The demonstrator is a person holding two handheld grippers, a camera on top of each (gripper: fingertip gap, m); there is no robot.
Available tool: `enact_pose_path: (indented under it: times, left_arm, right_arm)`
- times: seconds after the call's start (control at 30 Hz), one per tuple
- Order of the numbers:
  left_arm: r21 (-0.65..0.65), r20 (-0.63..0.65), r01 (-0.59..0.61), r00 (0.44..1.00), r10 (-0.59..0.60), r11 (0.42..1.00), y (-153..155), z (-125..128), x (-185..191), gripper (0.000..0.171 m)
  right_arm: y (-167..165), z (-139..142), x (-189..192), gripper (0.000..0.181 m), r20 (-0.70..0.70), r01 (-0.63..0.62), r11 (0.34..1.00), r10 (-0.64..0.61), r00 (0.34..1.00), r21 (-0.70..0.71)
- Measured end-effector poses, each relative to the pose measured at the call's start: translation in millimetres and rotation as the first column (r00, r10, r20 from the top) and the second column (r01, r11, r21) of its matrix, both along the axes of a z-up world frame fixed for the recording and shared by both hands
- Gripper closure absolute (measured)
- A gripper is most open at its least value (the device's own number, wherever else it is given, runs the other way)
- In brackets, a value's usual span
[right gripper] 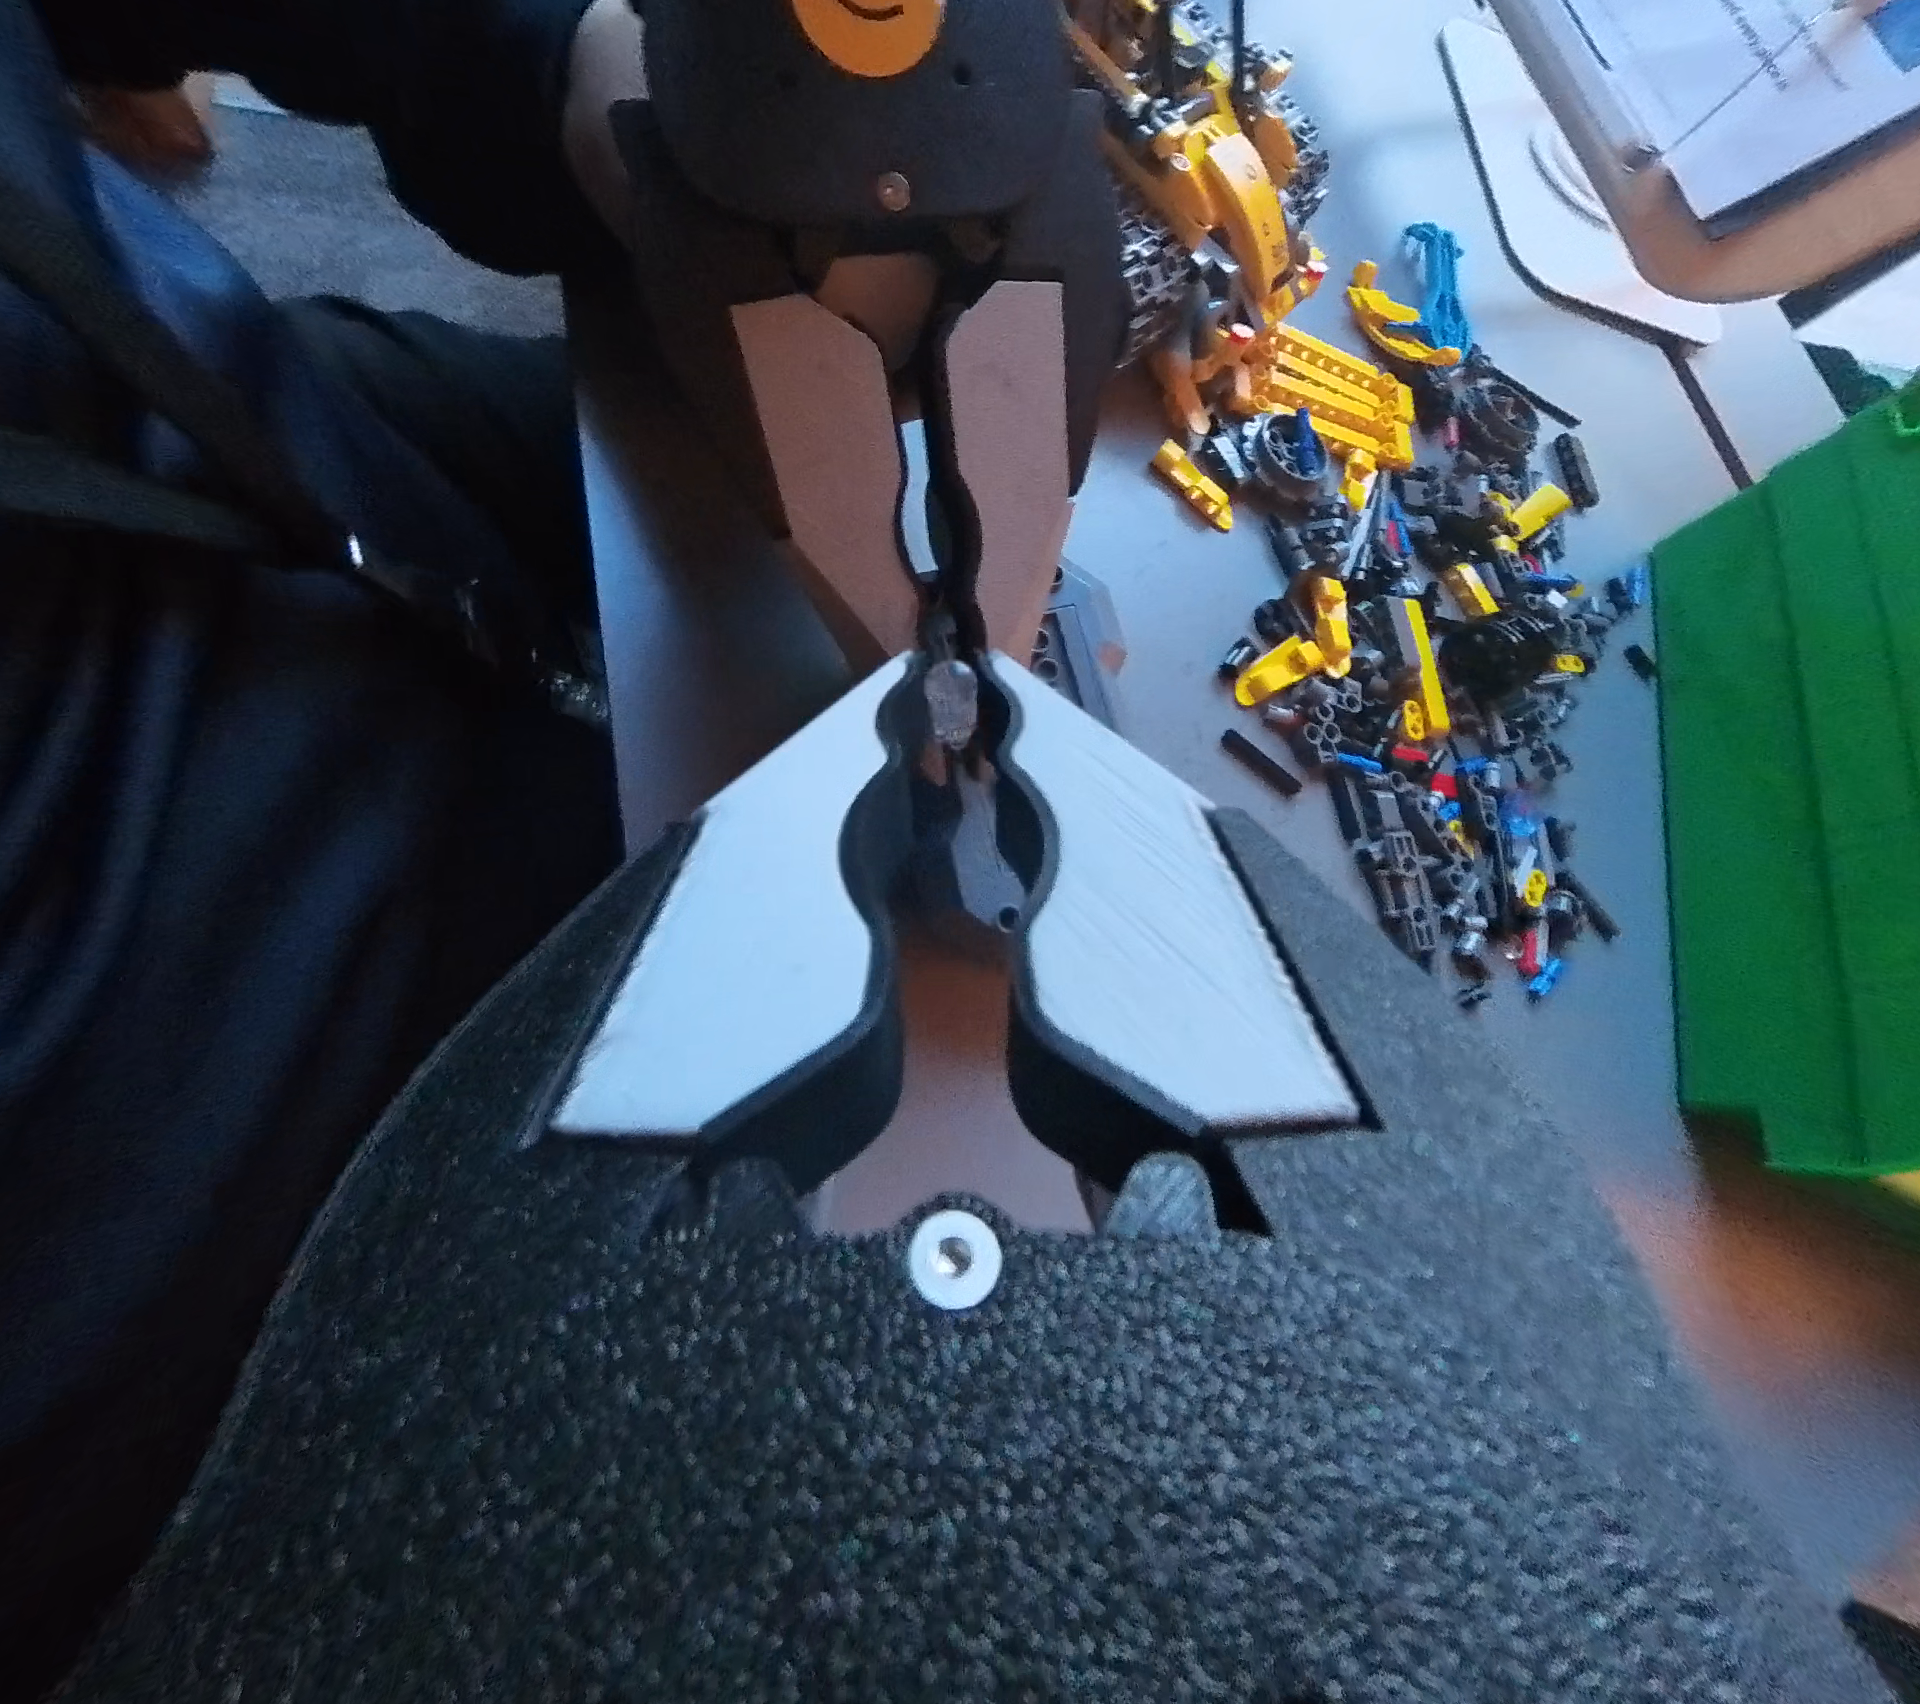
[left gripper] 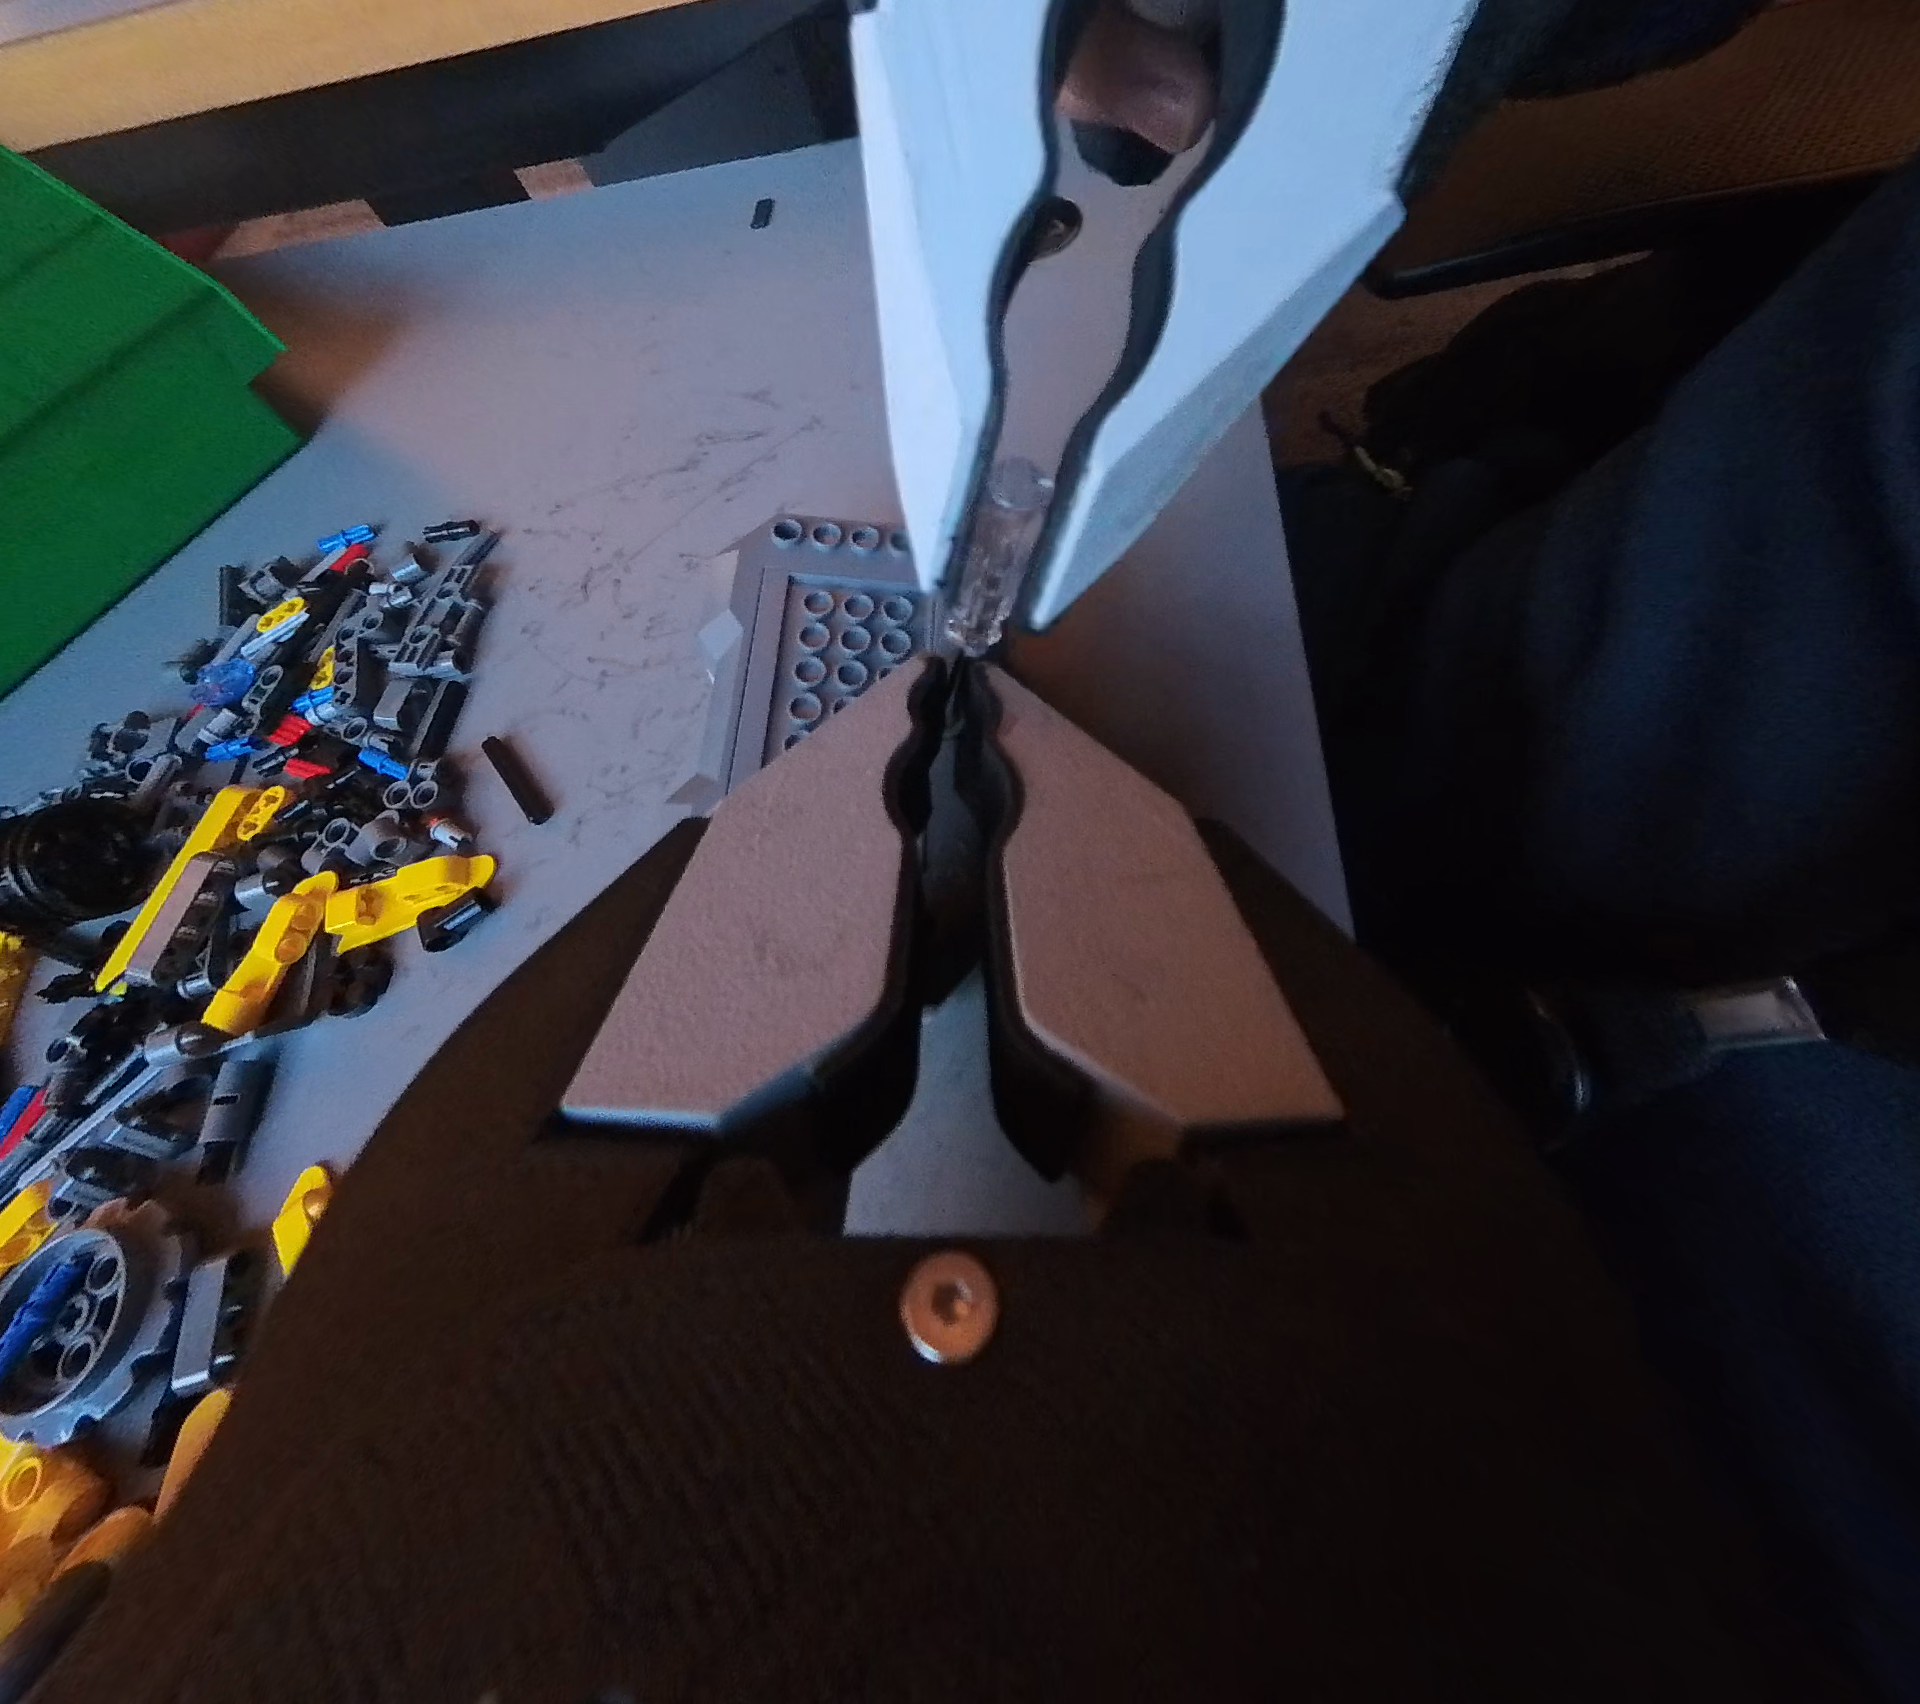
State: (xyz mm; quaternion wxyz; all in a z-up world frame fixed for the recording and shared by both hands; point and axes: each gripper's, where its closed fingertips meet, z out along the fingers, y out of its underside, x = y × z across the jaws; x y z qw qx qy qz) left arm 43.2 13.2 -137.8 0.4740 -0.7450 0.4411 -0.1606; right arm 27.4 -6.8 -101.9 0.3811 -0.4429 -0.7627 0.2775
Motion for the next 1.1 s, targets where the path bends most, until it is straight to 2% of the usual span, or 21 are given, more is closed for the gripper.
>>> enact_pose_path:
  times: [0.13,0.2,0.27,0.3,0.4,0.53,0.7,0.77,0.93,1.0,1.1]
  left_arm:
    - [-0.002,-0.001,0.017,1.000,-0.017,1.000,0.1,-0.2,1.1,0.171]
    - [0.005,-0.008,0.016,1.000,-0.016,1.000,0.3,-0.5,1.6,0.170]
    - [0.011,-0.014,0.011,1.000,-0.011,1.000,0.6,-0.7,1.4,0.170]
    - [0.012,-0.013,0.005,1.000,-0.005,1.000,1.1,-0.5,0.8,0.171]
    - [0.005,-0.003,-0.006,1.000,0.006,1.000,1.6,0.0,-0.8,0.171]
    - [0.011,-0.009,-0.004,1.000,0.004,1.000,1.3,-0.2,-0.2,0.171]
    - [0.016,-0.009,-0.014,1.000,0.014,1.000,2.6,0.3,-0.9,0.171]
    - [0.019,-0.010,-0.022,1.000,0.022,1.000,3.2,0.5,-1.5,0.171]
    - [0.027,-0.018,-0.024,1.000,0.024,0.999,2.6,0.2,-1.2,0.171]
    - [0.025,-0.017,-0.016,1.000,0.017,1.000,1.9,0.1,-0.7,0.171]
    - [0.010,-0.008,-0.008,1.000,0.008,1.000,1.3,-0.1,-0.3,0.171]
  right_arm:
    - [-2.0,-2.1,4.8,0.173,0.062,-0.185,0.978,0.179,0.982,0.097]
    - [-3.2,-3.5,7.3,0.173,0.115,-0.331,0.925,0.314,0.942,0.184]
    - [-3.6,-3.7,6.9,0.173,0.160,-0.423,0.882,0.395,0.904,0.210]
    - [-1.6,-2.8,5.2,0.173,0.178,-0.419,0.887,0.388,0.904,0.194]
    - [1.7,-1.1,1.9,0.171,0.172,-0.306,0.942,0.282,0.944,0.136]
    - [1.8,0.5,1.2,0.171,0.029,-0.077,0.996,0.075,0.997,0.054]
    - [11.9,10.7,-1.2,0.170,-0.146,0.198,0.976,-0.210,0.967,-0.092]
    - [14.3,9.1,-0.1,0.171,-0.163,0.249,0.956,-0.273,0.948,-0.153]
    - [8.0,5.1,-1.6,0.172,-0.159,0.241,0.946,-0.278,0.947,-0.218]
    - [5.3,4.5,-2.2,0.173,-0.148,0.193,0.966,-0.220,0.964,-0.174]
    - [0.1,2.8,-1.7,0.173,-0.109,0.062,0.996,-0.068,0.992,-0.065]
